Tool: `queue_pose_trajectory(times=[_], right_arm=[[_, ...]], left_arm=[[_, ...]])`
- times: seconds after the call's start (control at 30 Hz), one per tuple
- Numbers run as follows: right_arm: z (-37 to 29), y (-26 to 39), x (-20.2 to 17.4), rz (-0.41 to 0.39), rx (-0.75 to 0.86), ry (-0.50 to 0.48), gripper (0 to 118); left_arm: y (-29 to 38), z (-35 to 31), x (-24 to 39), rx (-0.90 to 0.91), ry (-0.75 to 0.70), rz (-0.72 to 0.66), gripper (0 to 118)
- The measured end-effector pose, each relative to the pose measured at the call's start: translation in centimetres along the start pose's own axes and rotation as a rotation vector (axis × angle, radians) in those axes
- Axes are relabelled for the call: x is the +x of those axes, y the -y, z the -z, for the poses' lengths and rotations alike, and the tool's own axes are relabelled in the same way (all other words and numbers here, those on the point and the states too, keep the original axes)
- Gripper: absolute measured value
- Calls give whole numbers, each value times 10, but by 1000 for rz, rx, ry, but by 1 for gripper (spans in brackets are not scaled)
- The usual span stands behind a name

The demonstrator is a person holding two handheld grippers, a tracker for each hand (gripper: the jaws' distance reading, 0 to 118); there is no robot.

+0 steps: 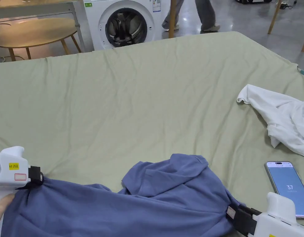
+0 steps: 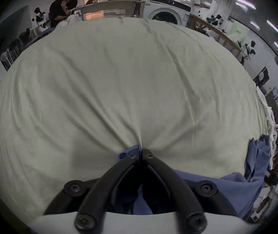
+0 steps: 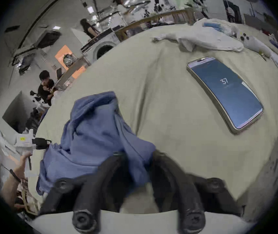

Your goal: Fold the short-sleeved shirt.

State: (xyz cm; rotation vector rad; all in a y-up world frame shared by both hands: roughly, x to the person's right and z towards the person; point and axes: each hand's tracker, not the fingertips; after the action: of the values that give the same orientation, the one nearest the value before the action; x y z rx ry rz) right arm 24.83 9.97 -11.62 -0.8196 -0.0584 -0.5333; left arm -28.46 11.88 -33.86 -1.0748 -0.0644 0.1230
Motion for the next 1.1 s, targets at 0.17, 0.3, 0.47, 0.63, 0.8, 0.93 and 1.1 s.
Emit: queue_pose_trajectory(times=[0.17, 0.3, 0.47, 0.63, 0.8, 0.93, 1.1], right_arm=[[-31, -9, -19, -68, 61, -44, 4], [-69, -38, -53, -154, 179, -138, 4], [-99, -91, -103, -278, 312, -221, 4], [-130, -168, -160, -365, 455, -260, 4], [-148, -247, -212, -382, 537, -302, 4], [-150, -313, -261, -442, 577, -254, 4], [-138, -372, -294, -417, 583, -236, 4]], left_arm=[[10, -50, -13, 200, 94, -69, 0], [25, -165, -14, 449, 137, 12, 0], [32, -297, -36, 718, 132, 21, 0], [27, -399, -33, 917, -12, 107, 0], [-10, -442, -31, 979, -56, 110, 0], [-55, -453, -32, 1006, -80, 111, 0], [-101, -447, -19, 1006, -101, 104, 0]])
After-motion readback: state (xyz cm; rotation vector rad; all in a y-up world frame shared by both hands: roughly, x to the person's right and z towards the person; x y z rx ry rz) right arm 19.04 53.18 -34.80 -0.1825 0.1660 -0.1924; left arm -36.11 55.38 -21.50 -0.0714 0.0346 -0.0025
